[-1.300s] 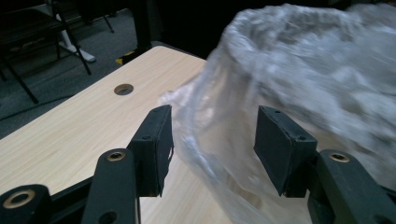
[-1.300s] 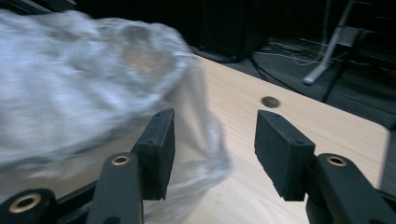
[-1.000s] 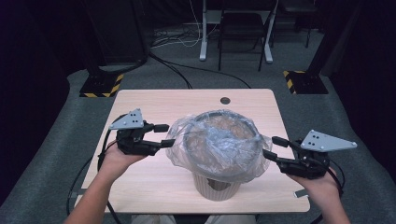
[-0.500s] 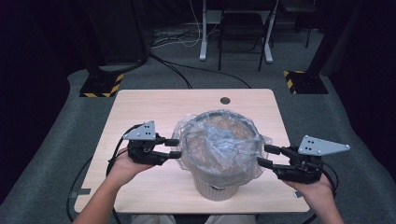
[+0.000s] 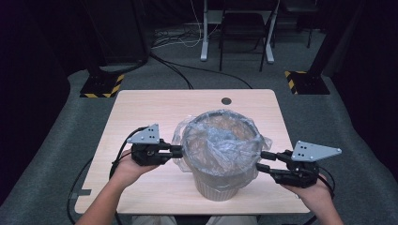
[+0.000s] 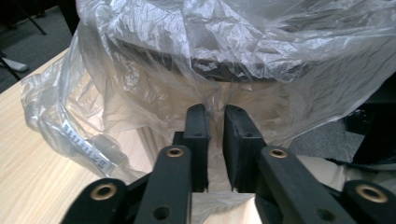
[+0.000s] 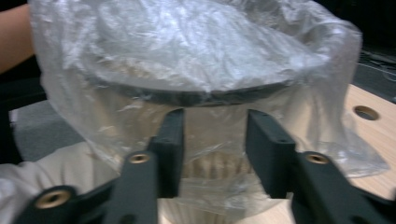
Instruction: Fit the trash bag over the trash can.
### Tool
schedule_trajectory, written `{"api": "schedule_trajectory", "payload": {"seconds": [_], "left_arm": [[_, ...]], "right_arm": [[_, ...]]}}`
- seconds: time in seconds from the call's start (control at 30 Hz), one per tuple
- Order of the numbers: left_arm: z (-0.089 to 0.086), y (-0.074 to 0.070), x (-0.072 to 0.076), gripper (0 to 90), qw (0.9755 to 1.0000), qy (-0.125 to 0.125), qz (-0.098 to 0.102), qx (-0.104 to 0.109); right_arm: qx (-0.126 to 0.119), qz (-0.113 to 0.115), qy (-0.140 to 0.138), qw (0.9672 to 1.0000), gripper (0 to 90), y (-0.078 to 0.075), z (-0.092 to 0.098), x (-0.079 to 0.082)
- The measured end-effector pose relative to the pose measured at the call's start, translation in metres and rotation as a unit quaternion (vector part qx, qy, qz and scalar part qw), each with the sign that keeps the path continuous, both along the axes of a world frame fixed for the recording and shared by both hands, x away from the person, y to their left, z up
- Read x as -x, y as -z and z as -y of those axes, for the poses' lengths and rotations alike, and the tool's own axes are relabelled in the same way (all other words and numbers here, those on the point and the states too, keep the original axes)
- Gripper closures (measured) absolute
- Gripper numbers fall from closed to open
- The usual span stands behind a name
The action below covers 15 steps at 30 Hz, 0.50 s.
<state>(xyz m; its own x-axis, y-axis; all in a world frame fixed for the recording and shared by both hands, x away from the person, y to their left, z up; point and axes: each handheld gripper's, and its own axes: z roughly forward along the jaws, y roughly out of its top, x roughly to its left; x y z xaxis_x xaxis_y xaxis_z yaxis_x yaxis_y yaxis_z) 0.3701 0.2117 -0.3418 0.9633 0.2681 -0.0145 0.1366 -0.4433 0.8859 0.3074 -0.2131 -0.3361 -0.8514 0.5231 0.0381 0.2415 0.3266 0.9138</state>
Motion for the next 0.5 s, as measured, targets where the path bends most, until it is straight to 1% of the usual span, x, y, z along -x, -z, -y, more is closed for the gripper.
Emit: {"api": "schedule_trajectory", "payload": {"seconds": [0.03,0.13,0.17,0.2,0.3,0.4,0.5], "left_arm": [[0.0,0.0,0.0,83.5,1.0,0.001,-0.001,-0.001],[0.001,0.002,0.001,87.5,1.0,0.003,0.0,-0.002],[0.001,0.002,0.001,88.2,1.0,0.003,0.0,-0.004],[0.001,0.003,0.0,88.6,1.0,0.004,0.0,-0.006],[0.0,0.008,-0.001,89.1,0.9999,0.001,-0.009,-0.007],[-0.002,0.015,-0.002,89.3,0.9997,-0.001,-0.018,-0.015],[-0.006,0.022,-0.003,89.3,0.9996,-0.006,-0.024,-0.014]], "right_arm": [[-0.002,-0.001,-0.007,1.0,67.5,0.0,0.0,0.0],[0.003,-0.001,-0.008,1.0,87.0,0.002,0.0,0.0],[0.006,0.0,-0.008,0.9999,90.0,0.002,-0.001,0.0],[0.009,-0.002,-0.006,0.9999,90.0,0.003,-0.001,0.0],[0.027,-0.012,0.0,0.9996,90.0,0.008,-0.003,-0.003],[0.037,-0.023,0.001,0.999,90.0,0.016,-0.005,-0.005],[0.047,-0.035,0.001,0.9983,90.0,0.025,-0.006,-0.007]]}}
